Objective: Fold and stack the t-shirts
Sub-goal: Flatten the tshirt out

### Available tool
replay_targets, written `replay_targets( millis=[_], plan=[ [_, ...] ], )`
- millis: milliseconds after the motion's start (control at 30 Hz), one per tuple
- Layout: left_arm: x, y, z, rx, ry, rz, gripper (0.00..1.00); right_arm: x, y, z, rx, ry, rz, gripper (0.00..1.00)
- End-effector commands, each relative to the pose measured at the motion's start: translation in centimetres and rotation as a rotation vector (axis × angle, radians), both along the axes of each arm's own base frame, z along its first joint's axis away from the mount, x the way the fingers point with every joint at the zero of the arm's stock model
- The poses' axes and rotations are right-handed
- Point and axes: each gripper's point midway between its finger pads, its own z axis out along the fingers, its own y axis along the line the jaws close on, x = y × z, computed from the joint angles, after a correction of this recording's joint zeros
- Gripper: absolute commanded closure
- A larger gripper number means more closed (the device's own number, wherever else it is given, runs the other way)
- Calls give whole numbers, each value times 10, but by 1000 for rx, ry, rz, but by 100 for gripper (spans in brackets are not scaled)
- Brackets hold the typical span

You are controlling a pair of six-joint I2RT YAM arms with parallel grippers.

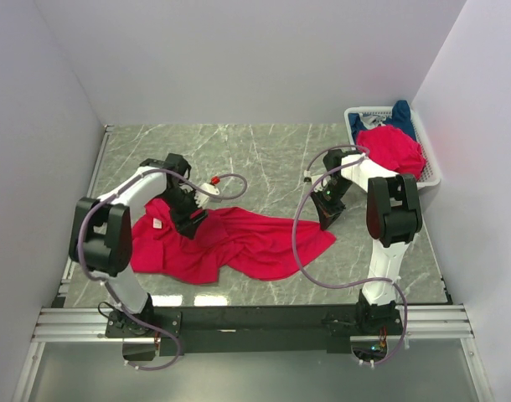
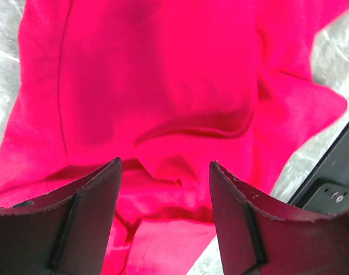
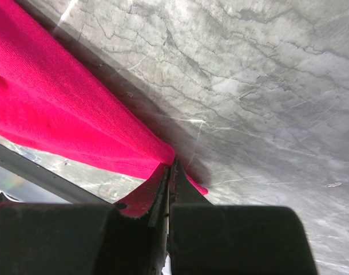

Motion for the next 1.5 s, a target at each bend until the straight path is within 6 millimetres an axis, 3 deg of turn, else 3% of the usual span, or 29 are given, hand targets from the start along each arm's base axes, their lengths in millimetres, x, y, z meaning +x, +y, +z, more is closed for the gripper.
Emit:
replay_targets(
  millis=[0,233,500,733,933,1000,1067,1267,1467],
  plan=[
    [14,-10,0,-20,10,58,33,-1,-6,2,-14,-8,9,100],
    [15,-3,-25,52,89,96,36,-2,-8,2,-18,-6,8,100],
    [10,0,-35,87,107,109,41,-4,-8,1,-16,2,8,100],
    [0,-9,-18,16,114,71,60,-3,-8,2,-16,-3,8,100],
    [2,-11,-7,-1,84,71,85,-9,-11,-1,-20,16,23,100],
    [1,-11,-6,-1,81,74,99,-9,-14,-1,-27,9,22,83],
    [2,-10,-5,-1,75,74,99,-10,-20,-1,-33,7,15,70],
    [6,-8,1,-1,54,79,99,-9,-39,1,-54,9,-11,53],
    [11,-7,3,-6,45,92,99,-25,-36,-2,-26,72,-27,52]
  ],
)
